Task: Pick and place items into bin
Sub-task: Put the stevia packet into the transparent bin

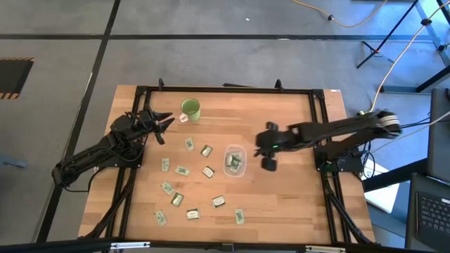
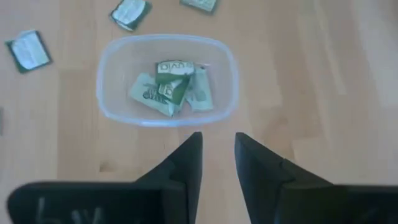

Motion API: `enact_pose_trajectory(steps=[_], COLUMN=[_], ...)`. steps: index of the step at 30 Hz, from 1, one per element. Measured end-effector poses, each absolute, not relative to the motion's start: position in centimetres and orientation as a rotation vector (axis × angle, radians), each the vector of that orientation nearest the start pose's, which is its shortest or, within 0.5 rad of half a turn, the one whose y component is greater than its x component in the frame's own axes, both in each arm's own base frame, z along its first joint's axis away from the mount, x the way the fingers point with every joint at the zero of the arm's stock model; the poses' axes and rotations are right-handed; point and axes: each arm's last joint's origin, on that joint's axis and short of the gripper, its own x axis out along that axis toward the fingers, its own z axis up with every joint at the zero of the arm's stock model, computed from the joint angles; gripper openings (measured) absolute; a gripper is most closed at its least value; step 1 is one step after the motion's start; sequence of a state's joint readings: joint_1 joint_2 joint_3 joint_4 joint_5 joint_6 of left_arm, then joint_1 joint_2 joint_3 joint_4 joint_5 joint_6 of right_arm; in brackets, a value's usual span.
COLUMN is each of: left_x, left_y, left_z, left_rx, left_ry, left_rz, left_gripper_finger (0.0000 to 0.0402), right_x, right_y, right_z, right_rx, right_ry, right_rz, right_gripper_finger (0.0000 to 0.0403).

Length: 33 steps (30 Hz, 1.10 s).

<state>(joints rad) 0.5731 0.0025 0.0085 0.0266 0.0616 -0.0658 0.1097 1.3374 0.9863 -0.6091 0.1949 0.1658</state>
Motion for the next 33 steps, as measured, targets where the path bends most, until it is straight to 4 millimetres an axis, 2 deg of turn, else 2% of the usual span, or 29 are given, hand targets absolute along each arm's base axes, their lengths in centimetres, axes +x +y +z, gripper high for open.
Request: enact_pose_trajectory(steps=[8,14,23,29,33], left_x=[8.3,8.6,10.0,12.5,14.6], left_y=[5.0,4.2,3.3,3.0,2.7], left_z=[17.4,18.3,19.5,20.2,20.2], left_rx=[-0.069,-0.033,-0.019,0.014,0.015], left_ry=[-0.105,-0.182,-0.084,0.091,0.237], left_rz=[0.477,0.273,0.146,0.143,0.127], left_gripper_finger=[0.0116,0.0116,0.0116,0.0118,0.0135], right_x=[18.6,15.2,13.0,12.9,12.9], right_y=[1.4,1.0,0.8,0.8,0.8], right_z=[26.3,25.7,25.0,25.1,25.1], right_rx=[0.044,0.12,0.13,0.135,0.137], right_ry=[0.718,0.571,0.428,0.399,0.399], right_rz=[-0.143,-0.155,-0.138,-0.136,-0.136], right_gripper_finger=[0.0098,0.0097,0.0097,0.0097,0.0097])
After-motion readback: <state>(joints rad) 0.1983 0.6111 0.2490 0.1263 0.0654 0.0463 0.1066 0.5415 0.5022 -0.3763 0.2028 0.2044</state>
